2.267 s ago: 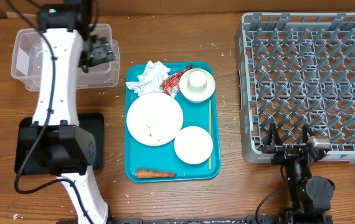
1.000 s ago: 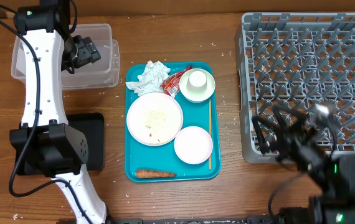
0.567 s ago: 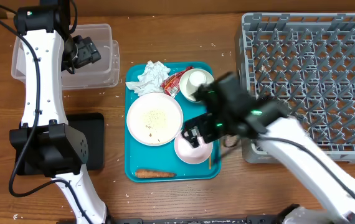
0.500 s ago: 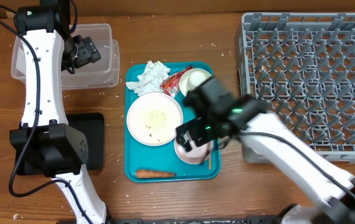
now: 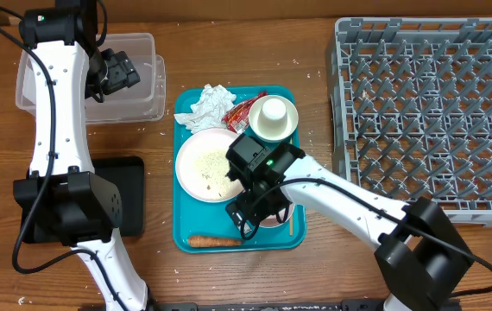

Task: Sort waste into correct bins and load items into the dishwasher
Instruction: 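Move the right gripper to the small white bowl and grasp its rim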

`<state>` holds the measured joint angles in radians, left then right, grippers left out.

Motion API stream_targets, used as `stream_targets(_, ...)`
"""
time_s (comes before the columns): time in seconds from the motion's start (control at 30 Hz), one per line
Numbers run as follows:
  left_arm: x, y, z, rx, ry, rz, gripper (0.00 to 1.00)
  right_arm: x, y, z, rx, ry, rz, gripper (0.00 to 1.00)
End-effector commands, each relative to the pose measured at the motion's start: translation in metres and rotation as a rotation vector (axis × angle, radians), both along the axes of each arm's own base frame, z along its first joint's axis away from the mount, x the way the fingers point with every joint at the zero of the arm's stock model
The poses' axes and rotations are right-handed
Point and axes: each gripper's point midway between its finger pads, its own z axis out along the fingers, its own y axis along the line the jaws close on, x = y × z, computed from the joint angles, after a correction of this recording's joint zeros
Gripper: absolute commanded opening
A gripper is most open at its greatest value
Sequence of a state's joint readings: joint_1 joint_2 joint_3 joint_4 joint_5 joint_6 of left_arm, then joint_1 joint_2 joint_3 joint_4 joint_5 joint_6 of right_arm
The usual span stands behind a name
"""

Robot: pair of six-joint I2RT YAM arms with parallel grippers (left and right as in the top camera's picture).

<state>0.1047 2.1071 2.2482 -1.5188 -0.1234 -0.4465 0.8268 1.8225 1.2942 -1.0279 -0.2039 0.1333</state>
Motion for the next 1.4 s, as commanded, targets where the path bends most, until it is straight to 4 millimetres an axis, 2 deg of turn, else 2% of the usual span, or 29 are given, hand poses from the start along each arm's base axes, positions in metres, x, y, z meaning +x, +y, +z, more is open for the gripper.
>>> stream_targets(0.0, 0.002, 0.000, 0.001, -0.003, -0.009, 0.013, 1.00, -0.002, 0.001, 0.000, -0.008, -0.033, 0.031, 1.00)
stream_targets(0.13, 0.002, 0.000, 0.001, -0.003, -0.009, 0.013, 1.00, -0.005, -0.003, -0.009, -0.021, -0.030, 0.030, 1.00)
stream_targets(0.23, 0.002, 0.000, 0.001, -0.003, -0.009, 0.013, 1.00, -0.003, -0.015, -0.016, -0.074, -0.056, 0.025, 0.99)
stream_targets(0.33, 0.002, 0.000, 0.001, -0.003, -0.009, 0.014, 1.00, -0.001, -0.022, -0.023, -0.106, -0.073, 0.014, 0.86)
stream_targets(0.53, 0.002, 0.000, 0.001, -0.003, -0.009, 0.013, 1.00, 0.001, -0.016, -0.025, -0.086, -0.087, -0.013, 0.79)
stream_targets(0.77, 0.002, 0.000, 0.001, -0.003, -0.009, 0.013, 1.00, -0.007, -0.006, -0.025, -0.075, -0.095, 0.022, 0.62)
stream_targets(0.9, 0.002, 0.000, 0.001, -0.003, -0.009, 0.013, 1.00, -0.014, -0.001, -0.024, -0.073, -0.092, 0.030, 0.43)
stream_targets(1.07, 0.002, 0.000, 0.001, -0.003, -0.009, 0.013, 1.00, -0.017, 0.002, -0.023, -0.061, -0.082, 0.037, 0.31)
stream_targets(1.2, 0.002, 0.000, 0.001, -0.003, -0.009, 0.013, 1.00, -0.013, 0.007, -0.015, -0.048, -0.091, 0.036, 0.15)
stream_targets(1.3, 0.002, 0.000, 0.001, -0.003, -0.009, 0.013, 1.00, -0.009, 0.013, -0.005, -0.036, -0.102, 0.035, 0.13)
stream_targets(1.37, 0.002, 0.000, 0.001, -0.003, -0.009, 0.013, 1.00, -0.004, 0.018, 0.003, -0.021, -0.113, 0.034, 0.09)
